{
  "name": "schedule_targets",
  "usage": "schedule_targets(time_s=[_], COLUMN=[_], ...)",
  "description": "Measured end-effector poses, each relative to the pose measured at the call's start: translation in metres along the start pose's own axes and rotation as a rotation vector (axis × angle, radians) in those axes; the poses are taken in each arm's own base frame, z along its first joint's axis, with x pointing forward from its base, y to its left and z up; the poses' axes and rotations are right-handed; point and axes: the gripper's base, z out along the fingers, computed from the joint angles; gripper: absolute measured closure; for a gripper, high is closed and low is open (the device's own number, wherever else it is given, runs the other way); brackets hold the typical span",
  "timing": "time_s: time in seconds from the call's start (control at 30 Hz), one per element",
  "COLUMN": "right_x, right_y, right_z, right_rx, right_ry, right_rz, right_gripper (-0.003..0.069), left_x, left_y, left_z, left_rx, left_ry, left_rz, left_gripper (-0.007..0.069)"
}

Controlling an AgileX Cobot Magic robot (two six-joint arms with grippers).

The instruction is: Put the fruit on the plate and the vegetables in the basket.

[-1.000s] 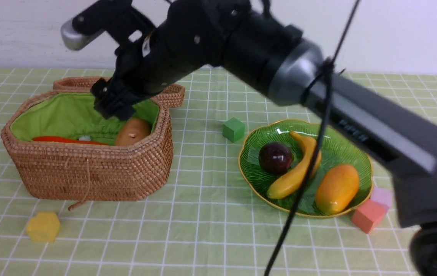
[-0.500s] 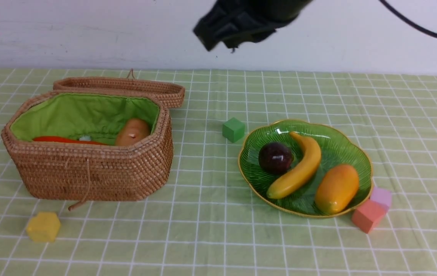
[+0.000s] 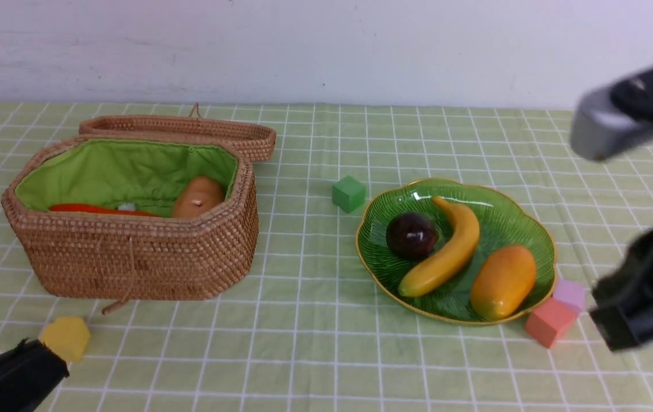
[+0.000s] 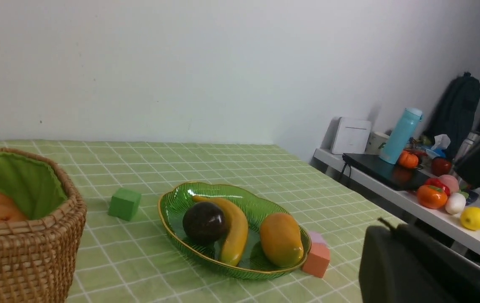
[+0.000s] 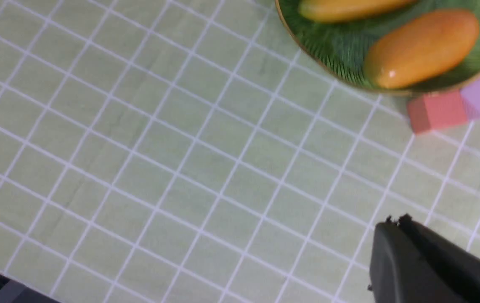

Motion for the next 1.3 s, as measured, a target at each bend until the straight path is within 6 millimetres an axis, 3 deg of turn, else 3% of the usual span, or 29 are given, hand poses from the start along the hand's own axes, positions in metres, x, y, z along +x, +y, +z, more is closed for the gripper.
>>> schedule_targets(time_s=[0.1, 0.27, 0.7, 0.83, 0.93, 1.07, 1.13, 1.17, 1.2, 1.3], right_x=[0.028, 0.048, 0.057, 0.062, 0.076, 0.112, 0.144, 0.146, 0.171, 0.198], right_y=[-0.008, -0.014, -0.020, -0.039, -0.056, -0.069, -0.075, -0.075, -0.078, -0.078], right_z=[0.001, -0.003, -0.018, -0.016, -0.004, 0.028, 0.053, 0.053, 0.072, 0.092], right_rx=[0.002, -0.002, -0.015, 0.079, 0.113, 0.164, 0.233, 0.242, 0.296, 0.354], right_ry=[0.015, 0.001, -0.059, -0.089, -0.218, -0.454, -0.569, -0.609, -0.673, -0.768], right_rz=[0.046, 0.064, 0.076, 0.123, 0.198, 0.246, 0.266, 0.261, 0.291, 0.353], right_gripper=[0.0667, 0.0666, 0.0659, 0.0658, 0.0658, 0.0657, 0.0657, 0.0657, 0.0657, 0.0657], left_x=[0.002, 0.003, 0.005, 0.005, 0.005, 0.005, 0.005, 0.005, 0.005, 0.005], left_y=[0.003, 0.006, 0.008, 0.008, 0.008, 0.008, 0.008, 0.008, 0.008, 0.008], left_z=[0.000, 0.000, 0.000, 0.000, 0.000, 0.000, 0.000, 0.000, 0.000, 0.000], left_rx=[-0.034, -0.066, -0.086, -0.086, -0.086, -0.086, -0.086, -0.086, -0.086, -0.086], left_ry=[0.018, 0.036, 0.048, 0.048, 0.048, 0.048, 0.048, 0.048, 0.048, 0.048], left_rz=[0.000, -0.001, -0.001, -0.001, -0.001, -0.001, -0.001, -0.001, -0.001, -0.001], left_gripper=[0.0638, 0.0638, 0.0638, 0.0638, 0.0638, 0.0638, 0.0638, 0.0638, 0.0638, 0.0638])
